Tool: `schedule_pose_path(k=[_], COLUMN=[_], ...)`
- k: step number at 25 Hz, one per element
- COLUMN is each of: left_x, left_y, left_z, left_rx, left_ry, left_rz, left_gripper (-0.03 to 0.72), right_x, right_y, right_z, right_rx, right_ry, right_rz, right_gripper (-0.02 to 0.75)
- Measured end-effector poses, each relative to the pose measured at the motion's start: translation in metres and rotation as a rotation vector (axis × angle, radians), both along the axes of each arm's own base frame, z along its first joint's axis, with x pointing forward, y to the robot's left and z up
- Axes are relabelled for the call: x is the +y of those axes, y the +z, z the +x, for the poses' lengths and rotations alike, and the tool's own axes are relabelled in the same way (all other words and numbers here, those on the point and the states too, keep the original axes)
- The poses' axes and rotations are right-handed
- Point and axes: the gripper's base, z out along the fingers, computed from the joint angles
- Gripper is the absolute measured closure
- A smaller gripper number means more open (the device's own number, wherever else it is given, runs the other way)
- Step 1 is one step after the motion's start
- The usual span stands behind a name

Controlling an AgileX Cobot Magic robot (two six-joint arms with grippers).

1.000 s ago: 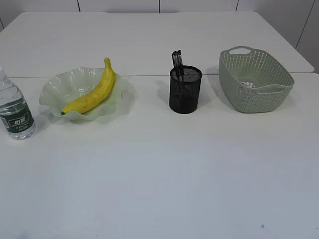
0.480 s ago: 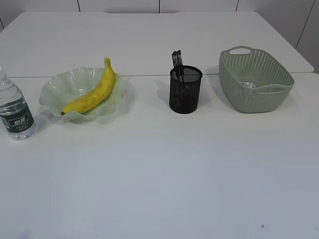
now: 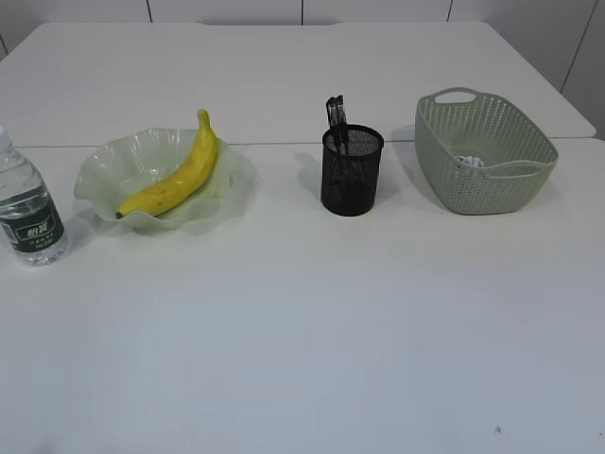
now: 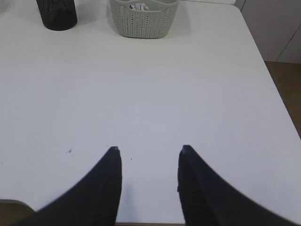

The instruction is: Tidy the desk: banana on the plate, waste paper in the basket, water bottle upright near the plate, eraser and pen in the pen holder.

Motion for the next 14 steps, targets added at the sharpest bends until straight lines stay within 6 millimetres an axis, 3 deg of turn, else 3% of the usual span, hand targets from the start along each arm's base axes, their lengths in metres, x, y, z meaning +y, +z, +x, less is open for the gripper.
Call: schedule_pose_path(k=[14], left_x=[0.0000], left_y=[0.0000], left_z=[0.0000], left_rx=[0.000], left_ry=[0.000], left_rz=[0.000], left_gripper=[0.160], right_x=[0.0000], right_y=[0.0000], right_z=[0.0000], right_rx=[0.000], right_ry=[0.000], right_rz=[0.000], right_gripper=[0.436])
